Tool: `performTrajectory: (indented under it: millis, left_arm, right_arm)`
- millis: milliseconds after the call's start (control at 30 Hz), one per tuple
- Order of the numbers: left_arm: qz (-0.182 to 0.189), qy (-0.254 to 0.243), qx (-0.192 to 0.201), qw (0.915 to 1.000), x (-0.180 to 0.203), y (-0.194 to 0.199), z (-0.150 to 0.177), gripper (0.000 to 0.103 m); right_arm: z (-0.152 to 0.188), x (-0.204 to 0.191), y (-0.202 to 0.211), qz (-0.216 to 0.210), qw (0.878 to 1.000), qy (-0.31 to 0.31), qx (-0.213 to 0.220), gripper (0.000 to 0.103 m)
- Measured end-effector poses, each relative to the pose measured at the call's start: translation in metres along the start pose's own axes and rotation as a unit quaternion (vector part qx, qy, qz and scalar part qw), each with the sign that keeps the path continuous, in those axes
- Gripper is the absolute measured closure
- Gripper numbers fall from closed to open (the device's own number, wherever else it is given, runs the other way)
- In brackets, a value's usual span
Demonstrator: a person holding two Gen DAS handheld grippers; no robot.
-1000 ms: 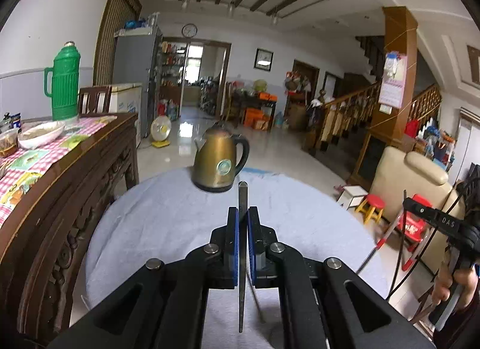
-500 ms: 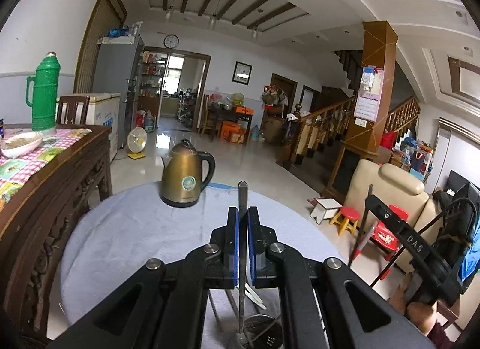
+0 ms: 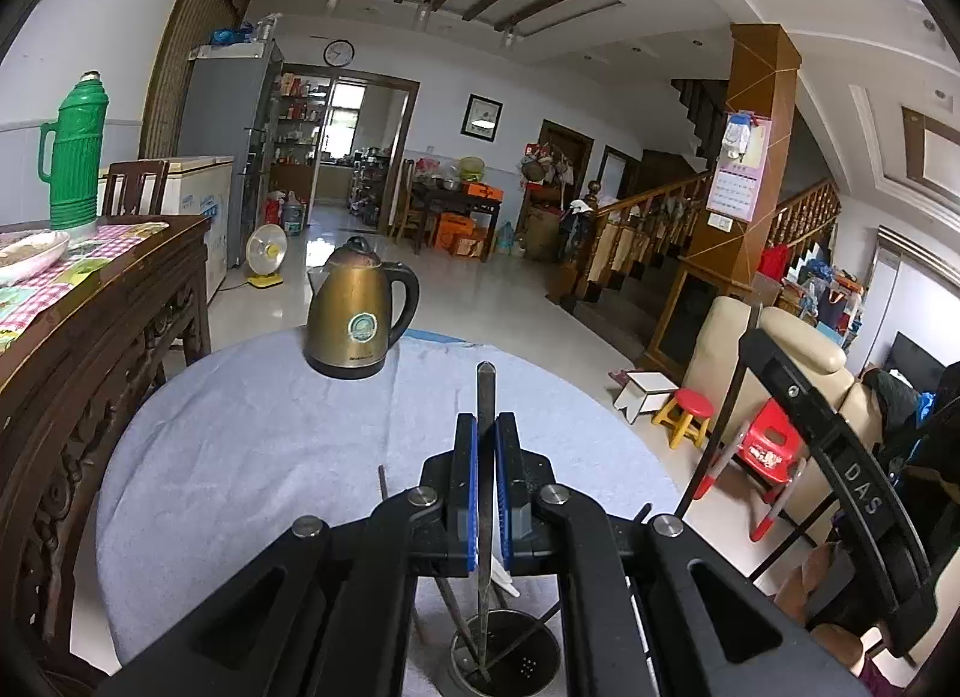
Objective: Organize utensils
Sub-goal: 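Lower both chopsticks into the dark holder and open both tools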
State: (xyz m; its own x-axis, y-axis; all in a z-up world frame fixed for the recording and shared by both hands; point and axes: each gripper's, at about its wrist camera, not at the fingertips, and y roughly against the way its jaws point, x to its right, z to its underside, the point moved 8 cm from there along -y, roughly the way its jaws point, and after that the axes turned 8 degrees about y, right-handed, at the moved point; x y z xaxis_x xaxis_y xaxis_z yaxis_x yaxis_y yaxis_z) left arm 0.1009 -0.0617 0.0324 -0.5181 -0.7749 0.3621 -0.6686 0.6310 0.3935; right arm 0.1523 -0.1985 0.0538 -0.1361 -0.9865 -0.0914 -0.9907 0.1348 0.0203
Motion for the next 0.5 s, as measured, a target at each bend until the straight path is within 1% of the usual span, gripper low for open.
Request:
performTrajectory:
  millis: [233, 367, 500]
  left_arm:
    - [-0.002, 0.009, -0.011, 0.9999, -0.004, -0.002, 0.011, 0.097]
    - [-0.005, 0.011, -0.018, 0.9998, -0.007, -0.002, 0.018, 0.097]
    - [-0.006, 0.008, -0.028, 0.9996, -0.008, -0.002, 0.024, 0.097]
  right_arm:
    - [0.022, -0.011, -0.006, -0.002, 1.0, 0.001, -0.014, 0.097]
    - [0.042, -0.015, -0.009, -0.003, 0.999, 0.016, -0.034, 0.097]
    - [0.057, -0.009, -0.007, -0.006, 0.998, 0.018, -0.058, 0.097]
